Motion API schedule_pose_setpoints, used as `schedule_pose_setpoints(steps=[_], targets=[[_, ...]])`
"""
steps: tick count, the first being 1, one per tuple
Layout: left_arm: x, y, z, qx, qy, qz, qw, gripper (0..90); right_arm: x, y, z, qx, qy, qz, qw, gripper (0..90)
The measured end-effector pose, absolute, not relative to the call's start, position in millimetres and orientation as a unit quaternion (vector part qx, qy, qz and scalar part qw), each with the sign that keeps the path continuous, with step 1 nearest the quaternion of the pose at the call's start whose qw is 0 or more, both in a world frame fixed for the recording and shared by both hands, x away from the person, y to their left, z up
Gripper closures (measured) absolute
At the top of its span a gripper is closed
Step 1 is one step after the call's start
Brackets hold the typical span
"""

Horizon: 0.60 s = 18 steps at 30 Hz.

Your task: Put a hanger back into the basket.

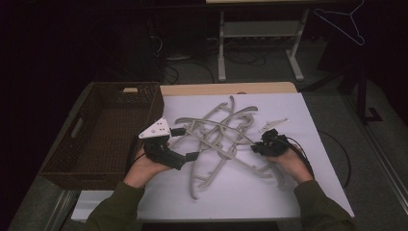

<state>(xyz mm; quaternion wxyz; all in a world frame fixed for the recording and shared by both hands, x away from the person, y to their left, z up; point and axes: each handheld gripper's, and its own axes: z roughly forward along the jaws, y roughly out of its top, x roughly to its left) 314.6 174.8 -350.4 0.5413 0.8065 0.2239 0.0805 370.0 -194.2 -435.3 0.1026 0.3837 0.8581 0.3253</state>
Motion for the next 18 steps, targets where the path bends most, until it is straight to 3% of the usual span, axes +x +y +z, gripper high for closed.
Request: schedule_pose_setpoints(steps=[11, 18], targets=[[314.0, 174.0, -350.4, 0.807, 0.222, 0.081, 0.541, 2.4, 364.9, -218.1, -427.4, 0.36, 0.854, 0.365, 0.082, 81.5], [314.3, 172.2, -352.3, 0.812, 0.221, 0.078, 0.534, 2.5, 353.1, -220.5, -428.6, 0.273, 0.89, 0.362, 0.049, 81.5]])
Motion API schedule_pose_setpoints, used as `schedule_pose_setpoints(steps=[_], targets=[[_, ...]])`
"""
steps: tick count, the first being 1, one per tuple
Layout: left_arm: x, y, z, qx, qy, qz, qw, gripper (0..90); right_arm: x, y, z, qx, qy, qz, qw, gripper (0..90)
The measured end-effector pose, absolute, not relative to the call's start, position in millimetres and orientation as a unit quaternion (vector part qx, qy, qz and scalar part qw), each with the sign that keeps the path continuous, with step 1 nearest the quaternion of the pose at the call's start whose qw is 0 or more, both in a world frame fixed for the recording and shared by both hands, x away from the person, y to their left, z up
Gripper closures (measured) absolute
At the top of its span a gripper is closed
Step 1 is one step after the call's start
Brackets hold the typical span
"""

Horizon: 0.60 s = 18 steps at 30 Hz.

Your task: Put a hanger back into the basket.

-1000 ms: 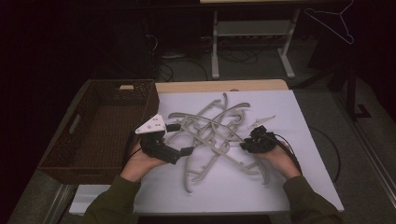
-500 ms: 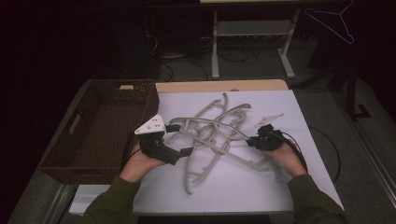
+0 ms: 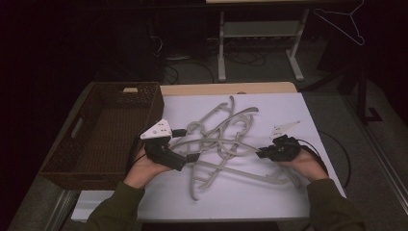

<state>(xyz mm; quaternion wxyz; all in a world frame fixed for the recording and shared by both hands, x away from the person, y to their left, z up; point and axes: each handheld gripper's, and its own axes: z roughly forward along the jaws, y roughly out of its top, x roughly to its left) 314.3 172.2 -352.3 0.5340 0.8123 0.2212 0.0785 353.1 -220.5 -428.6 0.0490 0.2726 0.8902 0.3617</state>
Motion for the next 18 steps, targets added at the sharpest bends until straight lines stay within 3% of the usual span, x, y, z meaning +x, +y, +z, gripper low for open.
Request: schedule_pose_setpoints(steps=[10, 16, 17, 18], targets=[[316.7, 160.9, -366.6, 0.837, 0.214, 0.075, 0.498, 4.2, 351.2, -214.5, -432.7, 0.229, 0.903, 0.362, 0.036, 80.8], [327.6, 156.2, -380.8, 0.849, 0.225, 0.079, 0.471, 6.1, 354.2, -214.6, -437.2, 0.244, 0.906, 0.343, 0.054, 78.9], [329.4, 155.3, -382.9, 0.852, 0.227, 0.078, 0.466, 6.4, 354.7, -213.3, -439.0, 0.244, 0.907, 0.338, 0.057, 74.8], [331.7, 154.3, -385.5, 0.855, 0.227, 0.081, 0.458, 6.6, 355.9, -213.5, -439.0, 0.252, 0.903, 0.343, 0.056, 65.1]])
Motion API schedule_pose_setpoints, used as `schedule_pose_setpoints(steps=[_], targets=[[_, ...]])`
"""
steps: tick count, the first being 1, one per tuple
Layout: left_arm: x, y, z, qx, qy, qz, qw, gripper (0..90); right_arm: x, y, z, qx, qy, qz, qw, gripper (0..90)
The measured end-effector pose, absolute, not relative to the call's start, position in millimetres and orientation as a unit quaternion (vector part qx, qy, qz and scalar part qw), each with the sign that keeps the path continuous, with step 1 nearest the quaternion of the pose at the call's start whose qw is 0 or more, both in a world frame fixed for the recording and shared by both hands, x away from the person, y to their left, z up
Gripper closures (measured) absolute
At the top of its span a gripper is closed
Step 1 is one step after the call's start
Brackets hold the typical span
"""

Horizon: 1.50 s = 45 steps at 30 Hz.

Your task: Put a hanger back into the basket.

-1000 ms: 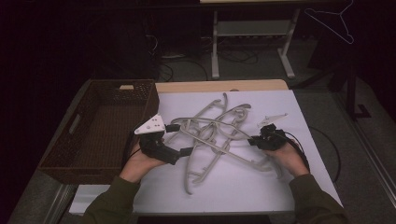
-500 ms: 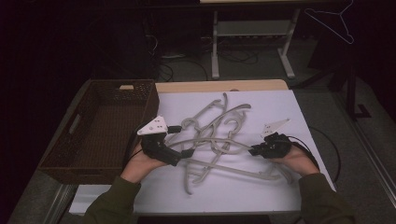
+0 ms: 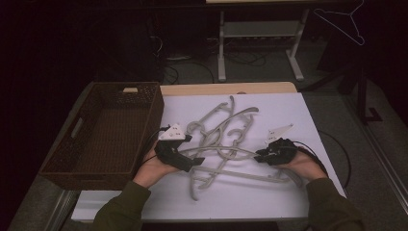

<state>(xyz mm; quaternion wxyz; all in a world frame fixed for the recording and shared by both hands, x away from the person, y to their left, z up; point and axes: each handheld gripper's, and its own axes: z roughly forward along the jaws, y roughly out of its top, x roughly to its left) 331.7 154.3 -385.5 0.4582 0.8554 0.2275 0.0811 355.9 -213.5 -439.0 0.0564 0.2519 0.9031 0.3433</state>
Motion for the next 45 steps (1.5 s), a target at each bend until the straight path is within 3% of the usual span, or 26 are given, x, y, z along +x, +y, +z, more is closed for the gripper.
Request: schedule_pose_setpoints(steps=[1, 2, 4, 6, 8, 10, 13, 20, 45], targets=[[334.0, 153.5, -387.6, 0.859, 0.227, 0.083, 0.452, 6.6, 355.9, -213.5, -439.0, 0.252, 0.903, 0.343, 0.056, 65.1], [338.1, 152.8, -390.5, 0.862, 0.228, 0.077, 0.446, 9.6, 356.5, -216.4, -436.5, 0.26, 0.897, 0.353, 0.063, 53.6], [340.4, 152.3, -390.9, 0.865, 0.224, 0.075, 0.442, 13.6, 356.4, -218.5, -434.2, 0.271, 0.891, 0.359, 0.059, 50.7], [348.7, 148.0, -391.2, 0.876, 0.211, 0.081, 0.426, 14.7, 352.4, -224.9, -426.4, 0.282, 0.878, 0.38, 0.066, 36.8], [354.7, 142.6, -391.5, 0.883, 0.205, 0.082, 0.415, 16.5, 347.2, -229.0, -421.1, 0.294, 0.871, 0.387, 0.075, 29.6], [358.8, 139.0, -392.0, 0.888, 0.195, 0.08, 0.409, 18.0, 343.9, -231.2, -419.0, 0.299, 0.867, 0.392, 0.079, 28.4], [368.7, 131.6, -394.7, 0.898, 0.186, 0.075, 0.39, 28.8, 330.6, -238.5, -412.4, 0.316, 0.859, 0.394, 0.087, 20.7], [390.2, 111.2, -406.3, 0.921, 0.16, 0.059, 0.351, 46.4, 311.4, -256.6, -410.3, 0.335, 0.841, 0.413, 0.104, 17.5], [402.2, 87.4, -418.9, 0.954, 0.086, 0.071, 0.278, 76.9, 306.4, -266.3, -407.6, 0.343, 0.826, 0.433, 0.112, 18.5]])
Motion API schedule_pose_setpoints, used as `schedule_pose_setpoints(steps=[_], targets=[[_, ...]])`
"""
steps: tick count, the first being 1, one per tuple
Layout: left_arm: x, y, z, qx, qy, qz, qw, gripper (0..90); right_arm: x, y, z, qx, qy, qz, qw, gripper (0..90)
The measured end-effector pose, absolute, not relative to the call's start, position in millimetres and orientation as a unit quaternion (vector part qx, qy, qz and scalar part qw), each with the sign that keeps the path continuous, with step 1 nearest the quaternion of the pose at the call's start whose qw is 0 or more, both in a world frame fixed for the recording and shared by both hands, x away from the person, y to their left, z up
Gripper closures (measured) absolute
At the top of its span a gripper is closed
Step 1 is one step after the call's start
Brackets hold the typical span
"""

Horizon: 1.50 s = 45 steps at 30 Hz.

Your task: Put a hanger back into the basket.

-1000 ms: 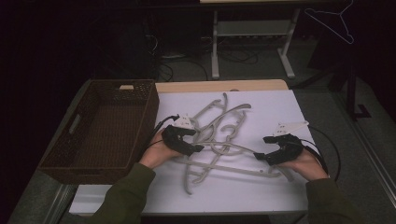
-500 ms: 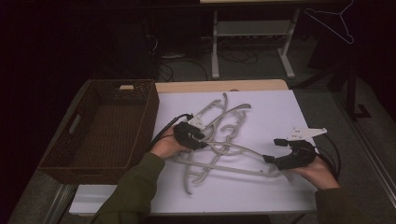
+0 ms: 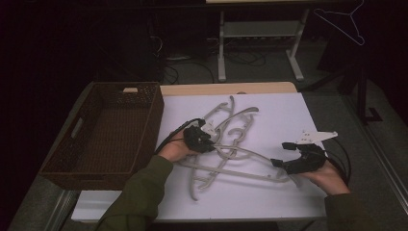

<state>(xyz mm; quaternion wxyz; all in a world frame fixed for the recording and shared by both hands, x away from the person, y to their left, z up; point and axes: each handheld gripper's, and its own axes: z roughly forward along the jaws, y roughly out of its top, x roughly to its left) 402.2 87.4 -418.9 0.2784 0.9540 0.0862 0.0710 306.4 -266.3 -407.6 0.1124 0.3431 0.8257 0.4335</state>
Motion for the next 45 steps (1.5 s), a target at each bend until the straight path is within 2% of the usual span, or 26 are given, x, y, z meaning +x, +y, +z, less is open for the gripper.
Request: schedule_pose_setpoints(steps=[9, 20, 36, 45], targets=[[400.3, 91.2, -414.5, 0.955, 0.079, 0.069, 0.279, 80.2, 306.4, -267.5, -406.3, 0.344, 0.822, 0.44, 0.113, 18.8], [396.4, 99.2, -396.5, 0.947, 0.102, 0.062, 0.297, 82.1, 304.9, -270.0, -401.9, 0.346, 0.815, 0.449, 0.118, 18.8], [375.5, 123.3, -344.4, 0.914, 0.192, 0.112, 0.339, 82.6, 300.0, -274.9, -390.4, 0.344, 0.796, 0.475, 0.145, 18.5], [369.6, 163.1, -302.8, 0.893, 0.254, 0.139, 0.345, 82.6, 298.1, -278.1, -386.1, 0.346, 0.788, 0.485, 0.156, 17.9]])
